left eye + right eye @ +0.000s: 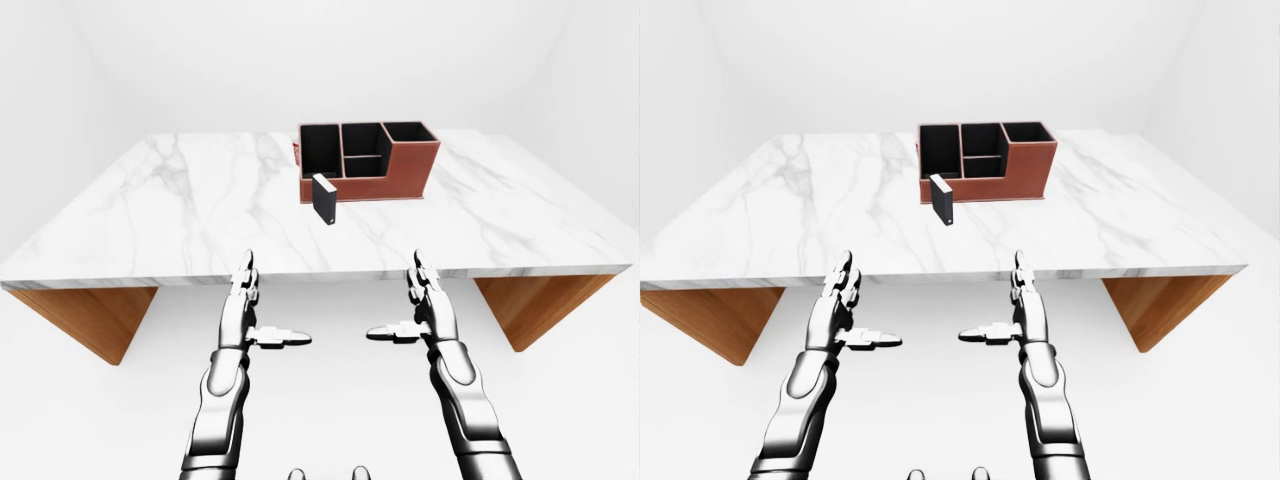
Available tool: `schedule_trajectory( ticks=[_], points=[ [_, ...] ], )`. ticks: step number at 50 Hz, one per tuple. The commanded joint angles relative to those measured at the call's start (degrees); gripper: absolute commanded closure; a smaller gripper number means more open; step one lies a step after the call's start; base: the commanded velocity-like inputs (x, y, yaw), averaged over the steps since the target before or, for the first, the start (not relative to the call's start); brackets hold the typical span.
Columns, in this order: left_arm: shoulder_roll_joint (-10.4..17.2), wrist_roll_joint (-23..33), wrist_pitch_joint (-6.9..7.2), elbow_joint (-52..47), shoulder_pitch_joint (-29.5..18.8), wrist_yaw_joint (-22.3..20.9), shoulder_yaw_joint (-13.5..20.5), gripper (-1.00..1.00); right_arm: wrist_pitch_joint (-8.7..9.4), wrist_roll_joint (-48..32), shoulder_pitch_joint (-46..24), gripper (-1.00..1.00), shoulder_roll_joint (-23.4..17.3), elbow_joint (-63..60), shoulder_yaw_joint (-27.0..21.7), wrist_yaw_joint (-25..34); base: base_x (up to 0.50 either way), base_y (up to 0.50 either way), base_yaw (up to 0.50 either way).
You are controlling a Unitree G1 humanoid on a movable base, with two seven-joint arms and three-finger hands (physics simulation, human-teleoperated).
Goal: Pick up the book and place it in the right compartment of the caddy.
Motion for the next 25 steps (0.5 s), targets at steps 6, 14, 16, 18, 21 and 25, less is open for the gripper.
schedule_trajectory(
  ticks=[6,14,16,18,21,25],
  points=[
    [0.18,0.76,-0.03,0.62,0.01,0.00,-0.40,-1.00,0.68,-0.05,-0.47,-1.00,0.30,0.84,0.12,0.26,0.38,0.00,0.00],
    [0.19,0.85,-0.51,1.21,-0.10,-0.03,-0.39,-1.00,0.76,-0.04,-0.40,-1.00,0.28,0.73,0.11,0.28,0.39,0.00,0.00],
    [0.19,0.86,-0.45,1.21,-0.18,-0.01,-0.37,-1.00,0.65,-0.05,-0.34,-1.00,0.30,0.79,0.12,0.29,0.39,0.00,0.00],
    [0.19,0.88,-0.78,1.67,-0.28,-0.01,-0.35,-1.00,1.20,-0.08,-0.10,-1.00,0.34,0.02,0.21,0.24,0.39,0.00,0.00],
    [0.19,0.92,-0.73,1.52,-0.24,0.00,-0.37,-1.00,0.76,-0.03,-0.36,-1.00,0.31,0.79,0.11,0.30,0.39,0.00,0.00],
    [0.17,0.96,-0.94,1.89,-0.32,0.02,-0.39,-1.00,0.74,0.01,-0.35,-1.00,0.32,0.85,0.09,0.32,0.39,0.00,0.00]
  ],
)
